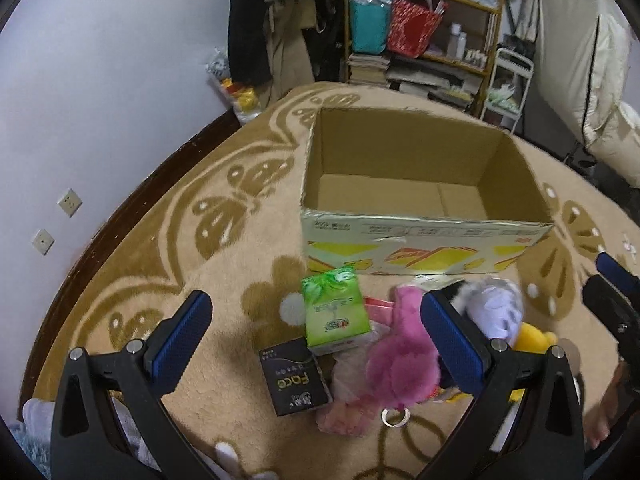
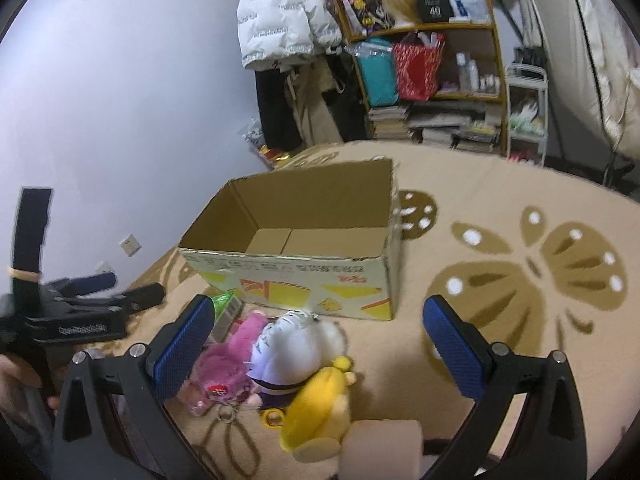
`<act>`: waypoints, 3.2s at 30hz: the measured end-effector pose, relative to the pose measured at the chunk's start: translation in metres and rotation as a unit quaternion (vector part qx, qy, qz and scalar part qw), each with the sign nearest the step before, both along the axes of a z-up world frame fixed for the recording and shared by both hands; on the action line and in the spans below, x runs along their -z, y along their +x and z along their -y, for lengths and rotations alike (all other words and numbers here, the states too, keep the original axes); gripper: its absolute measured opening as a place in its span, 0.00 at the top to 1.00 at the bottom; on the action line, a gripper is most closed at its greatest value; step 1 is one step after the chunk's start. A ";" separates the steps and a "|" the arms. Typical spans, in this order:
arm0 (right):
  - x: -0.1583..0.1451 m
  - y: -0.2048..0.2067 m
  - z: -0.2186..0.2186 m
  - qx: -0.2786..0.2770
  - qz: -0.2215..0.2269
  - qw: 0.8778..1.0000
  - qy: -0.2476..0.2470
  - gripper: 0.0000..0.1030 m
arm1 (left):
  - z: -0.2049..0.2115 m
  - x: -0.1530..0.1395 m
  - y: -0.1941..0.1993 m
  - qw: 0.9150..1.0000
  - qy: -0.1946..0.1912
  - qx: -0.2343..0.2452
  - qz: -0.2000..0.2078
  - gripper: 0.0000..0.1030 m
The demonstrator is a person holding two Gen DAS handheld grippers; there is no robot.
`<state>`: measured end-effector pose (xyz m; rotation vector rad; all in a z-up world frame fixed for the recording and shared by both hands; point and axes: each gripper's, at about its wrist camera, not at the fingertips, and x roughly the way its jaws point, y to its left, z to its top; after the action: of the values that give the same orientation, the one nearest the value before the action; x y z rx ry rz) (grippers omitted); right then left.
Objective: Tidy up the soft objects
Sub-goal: 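Grasp the green tissue pack with left tool while right tool grasps the white-haired doll, then carry both items over the box and release them inside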
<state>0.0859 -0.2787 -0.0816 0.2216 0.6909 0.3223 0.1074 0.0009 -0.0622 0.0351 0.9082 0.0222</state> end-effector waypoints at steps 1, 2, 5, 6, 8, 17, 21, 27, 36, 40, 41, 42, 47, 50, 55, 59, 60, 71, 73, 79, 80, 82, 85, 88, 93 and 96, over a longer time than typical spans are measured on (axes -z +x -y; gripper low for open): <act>0.002 0.003 -0.002 -0.004 -0.003 1.000 0.002 0.00 | 0.000 0.004 0.003 1.000 0.004 -0.002 -0.004 0.00; 0.003 0.006 -0.004 -0.007 -0.005 1.000 0.002 0.00 | -0.001 0.008 0.007 1.000 0.009 -0.006 -0.007 0.00; 0.009 0.014 -0.010 -0.016 -0.012 1.000 0.003 0.00 | -0.001 0.019 0.015 1.000 0.010 -0.008 -0.024 0.00; 0.011 0.017 -0.012 -0.018 -0.017 1.000 0.005 0.00 | -0.002 0.023 0.019 0.999 0.009 -0.009 -0.031 0.00; 0.017 0.022 -0.013 -0.023 -0.025 0.999 0.008 0.00 | -0.002 0.033 0.027 0.999 0.008 -0.012 -0.047 0.00; 0.036 0.034 -0.018 -0.053 -0.058 0.996 0.033 0.12 | -0.008 0.059 0.043 0.996 0.005 -0.020 -0.089 0.00; 0.038 0.033 -0.020 -0.066 -0.067 0.994 0.049 0.15 | -0.010 0.066 0.048 0.995 0.006 -0.027 -0.101 0.00; 0.042 0.034 -0.027 -0.080 -0.077 0.993 0.052 0.17 | -0.011 0.077 0.059 0.993 -0.011 -0.029 -0.113 0.00; 0.053 0.038 -0.029 -0.087 -0.098 0.989 0.066 0.26 | -0.010 0.101 0.073 0.989 -0.040 -0.035 -0.137 0.02; 0.059 0.041 -0.033 -0.094 -0.111 0.987 0.073 0.29 | -0.004 0.104 0.074 0.989 -0.038 -0.021 -0.139 0.11; 0.061 0.042 -0.036 -0.095 -0.116 0.986 0.069 0.33 | -0.003 0.105 0.074 0.989 -0.040 -0.018 -0.141 0.13; 0.062 0.043 -0.037 -0.092 -0.119 0.987 0.064 0.34 | -0.002 0.107 0.074 0.988 -0.044 -0.017 -0.144 0.14; 0.066 0.045 -0.038 -0.077 -0.126 0.988 0.045 0.54 | 0.004 0.114 0.072 0.986 -0.065 -0.011 -0.156 0.36; 0.063 0.042 -0.037 -0.068 -0.117 0.990 0.036 0.57 | 0.007 0.112 0.071 0.986 -0.075 -0.003 -0.150 0.50; 0.055 0.032 -0.038 -0.058 -0.095 0.994 0.022 0.58 | 0.009 0.107 0.063 0.988 -0.072 -0.005 -0.135 0.51; 0.046 0.027 -0.038 -0.047 -0.077 0.996 0.015 0.58 | 0.013 0.102 0.055 0.990 -0.058 -0.006 -0.126 0.51; 0.043 0.026 -0.037 -0.042 -0.072 0.996 0.014 0.58 | 0.013 0.100 0.053 0.991 -0.057 -0.007 -0.124 0.51; 0.016 0.009 -0.025 0.013 -0.023 1.000 -0.006 0.58 | 0.003 0.045 0.020 0.999 -0.033 -0.017 -0.035 0.51; 0.010 0.005 -0.026 0.017 -0.012 1.000 -0.012 0.58 | 0.004 0.030 0.012 0.999 -0.033 -0.015 -0.008 0.51; -0.017 -0.009 -0.030 0.029 0.037 0.998 -0.032 0.58 | 0.005 -0.015 -0.010 0.996 0.002 -0.005 0.087 0.51; -0.023 -0.011 -0.030 0.032 0.049 0.998 -0.036 0.58 | 0.003 -0.018 -0.011 0.995 0.004 -0.003 0.097 0.51; -0.031 -0.011 -0.030 0.038 0.064 0.996 -0.042 0.58 | 0.004 -0.031 -0.016 0.992 0.009 0.002 0.124 0.51; -0.045 -0.009 -0.028 0.044 0.086 0.994 -0.049 0.58 | 0.005 -0.045 -0.019 0.989 0.015 0.005 0.147 0.51; -0.056 -0.004 -0.028 0.047 0.103 0.992 -0.056 0.58 | 0.005 -0.058 -0.013 0.986 0.009 0.006 0.168 0.51; -0.076 0.011 -0.028 0.054 0.130 0.988 -0.066 0.58 | 0.004 -0.068 0.005 0.982 0.017 0.006 0.189 0.51; -0.087 0.024 -0.030 0.054 0.139 0.987 -0.067 0.58 | 0.004 -0.070 0.017 0.981 0.015 0.011 0.191 0.51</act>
<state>0.1095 -0.2491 0.0050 0.0825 0.4206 0.1967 0.1241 -0.0030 0.0079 0.0662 0.5231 0.0215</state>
